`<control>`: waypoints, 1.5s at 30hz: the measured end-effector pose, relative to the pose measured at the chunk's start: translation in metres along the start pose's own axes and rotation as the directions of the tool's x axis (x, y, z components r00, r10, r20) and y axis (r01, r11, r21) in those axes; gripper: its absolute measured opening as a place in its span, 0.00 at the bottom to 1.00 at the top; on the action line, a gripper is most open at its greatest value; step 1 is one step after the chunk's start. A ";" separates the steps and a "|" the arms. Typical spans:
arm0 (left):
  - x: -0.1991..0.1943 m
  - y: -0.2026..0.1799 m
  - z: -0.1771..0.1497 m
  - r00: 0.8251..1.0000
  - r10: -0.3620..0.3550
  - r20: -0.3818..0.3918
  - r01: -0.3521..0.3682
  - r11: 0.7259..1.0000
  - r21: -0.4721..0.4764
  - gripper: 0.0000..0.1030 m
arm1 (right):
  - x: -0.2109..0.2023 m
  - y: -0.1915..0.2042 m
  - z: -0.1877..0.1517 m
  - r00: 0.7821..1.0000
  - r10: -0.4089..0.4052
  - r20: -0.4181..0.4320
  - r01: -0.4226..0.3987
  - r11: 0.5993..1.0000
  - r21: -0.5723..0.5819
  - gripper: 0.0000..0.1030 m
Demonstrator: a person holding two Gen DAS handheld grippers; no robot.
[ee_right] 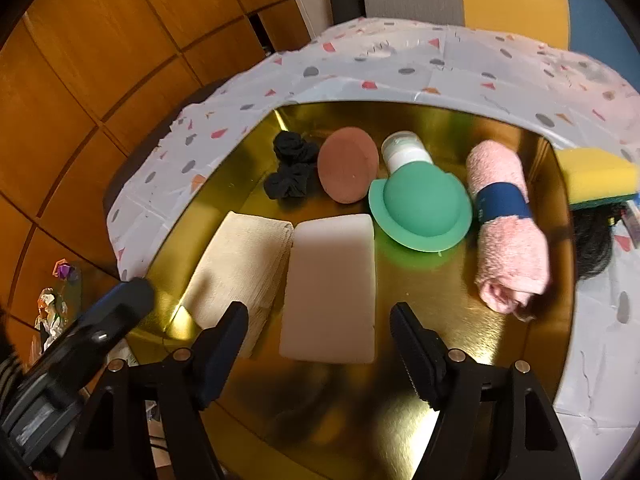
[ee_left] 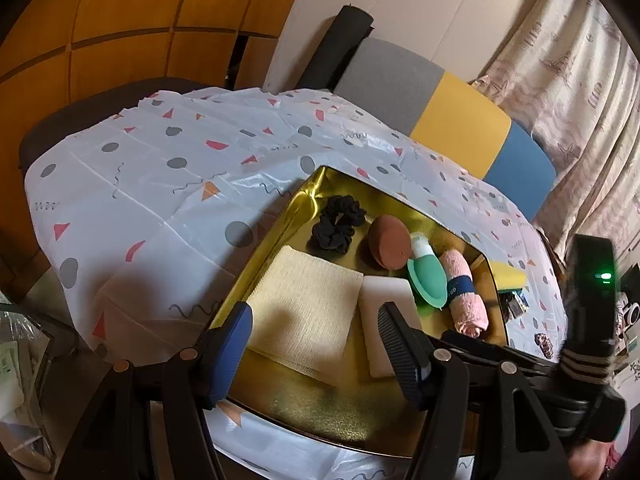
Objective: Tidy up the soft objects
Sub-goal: 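Reach the right tool to the blue Tempo tissue pack and grasp it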
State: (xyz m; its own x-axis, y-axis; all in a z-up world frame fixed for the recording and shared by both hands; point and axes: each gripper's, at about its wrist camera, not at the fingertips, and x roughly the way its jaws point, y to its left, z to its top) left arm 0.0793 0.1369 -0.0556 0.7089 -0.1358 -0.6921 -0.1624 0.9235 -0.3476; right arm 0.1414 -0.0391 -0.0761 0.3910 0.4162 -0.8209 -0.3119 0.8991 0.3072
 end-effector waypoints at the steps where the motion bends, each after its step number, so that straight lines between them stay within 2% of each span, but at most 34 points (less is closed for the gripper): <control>1: 0.001 -0.001 -0.001 1.000 -0.003 -0.006 0.003 1.000 0.003 0.64 | -0.004 0.000 -0.001 1.000 0.000 0.008 0.000 1.000 -0.002 0.72; 9: -0.003 -0.014 -0.005 0.996 -0.087 -0.007 0.088 0.995 0.042 0.64 | -0.037 -0.004 -0.006 0.995 -0.051 0.090 0.053 0.998 -0.026 0.72; 13: -0.006 -0.026 -0.010 0.994 -0.112 -0.005 0.112 0.990 0.091 0.64 | -0.058 -0.014 -0.010 0.981 -0.105 0.165 0.112 0.993 -0.030 0.74; 16: -0.005 -0.039 -0.016 0.989 -0.148 -0.025 0.150 0.979 0.139 0.64 | -0.067 -0.031 -0.016 0.971 -0.158 0.182 0.162 0.987 -0.006 0.75; 18: -0.005 -0.051 -0.021 0.982 -0.181 -0.047 0.187 0.963 0.194 0.64 | -0.070 -0.050 -0.024 0.971 -0.181 0.159 0.178 0.984 0.029 0.75; 22: -0.007 -0.083 -0.041 0.965 -0.245 -0.091 0.261 0.904 0.338 0.64 | -0.074 -0.086 -0.046 0.966 -0.232 0.114 0.222 0.971 0.091 0.75; 23: -0.009 -0.089 -0.046 0.962 -0.256 -0.097 0.274 0.891 0.361 0.64 | -0.075 -0.096 -0.052 0.963 -0.248 0.101 0.237 0.966 0.106 0.78; 24: -0.011 -0.097 -0.051 0.957 -0.271 -0.104 0.290 0.874 0.390 0.64 | -0.077 -0.110 -0.059 0.970 -0.221 0.099 0.208 0.970 0.129 0.87; 25: -0.013 -0.102 -0.054 0.954 -0.279 -0.108 0.299 0.863 0.406 0.64 | -0.079 -0.118 -0.063 0.975 -0.199 0.100 0.182 0.971 0.152 0.90; 29: -0.020 -0.121 -0.064 0.943 -0.310 -0.118 0.329 0.824 0.462 0.64 | -0.090 -0.144 -0.072 0.983 -0.142 0.117 0.115 0.971 0.212 0.91; 30: -0.020 -0.125 -0.066 0.942 -0.312 -0.122 0.332 0.820 0.467 0.64 | -0.093 -0.147 -0.072 0.982 -0.132 0.136 0.100 0.971 0.219 0.91; 33: -0.019 -0.132 -0.072 0.942 -0.307 -0.138 0.335 0.818 0.468 0.64 | -0.109 -0.170 -0.074 0.977 -0.036 0.212 -0.029 0.956 0.292 0.91; 34: -0.017 -0.135 -0.073 0.940 -0.307 -0.147 0.340 0.817 0.465 0.64 | -0.114 -0.176 -0.074 0.972 -0.034 0.232 -0.040 0.950 0.310 0.91; 38: -0.012 -0.152 -0.078 0.933 -0.316 -0.174 0.360 0.814 0.456 0.64 | -0.122 -0.205 -0.069 0.955 -0.163 0.249 0.069 0.934 0.350 0.91; 41: -0.011 -0.165 -0.079 0.926 -0.336 -0.170 0.376 0.817 0.436 0.64 | -0.123 -0.235 -0.059 0.937 -0.266 0.228 0.161 0.905 0.393 0.91; 45: -0.007 -0.179 -0.086 0.915 -0.351 -0.199 0.403 0.819 0.409 0.64 | -0.117 -0.265 -0.034 0.911 -0.358 0.205 0.271 0.894 0.357 0.91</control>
State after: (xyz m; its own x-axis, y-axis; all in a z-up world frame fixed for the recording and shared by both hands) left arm 0.0443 -0.0587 -0.0429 0.5694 -0.5195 -0.6371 0.4335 0.8482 -0.3042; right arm 0.1486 -0.3309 -0.0780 0.6454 0.0852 -0.7591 0.1361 0.9650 0.2240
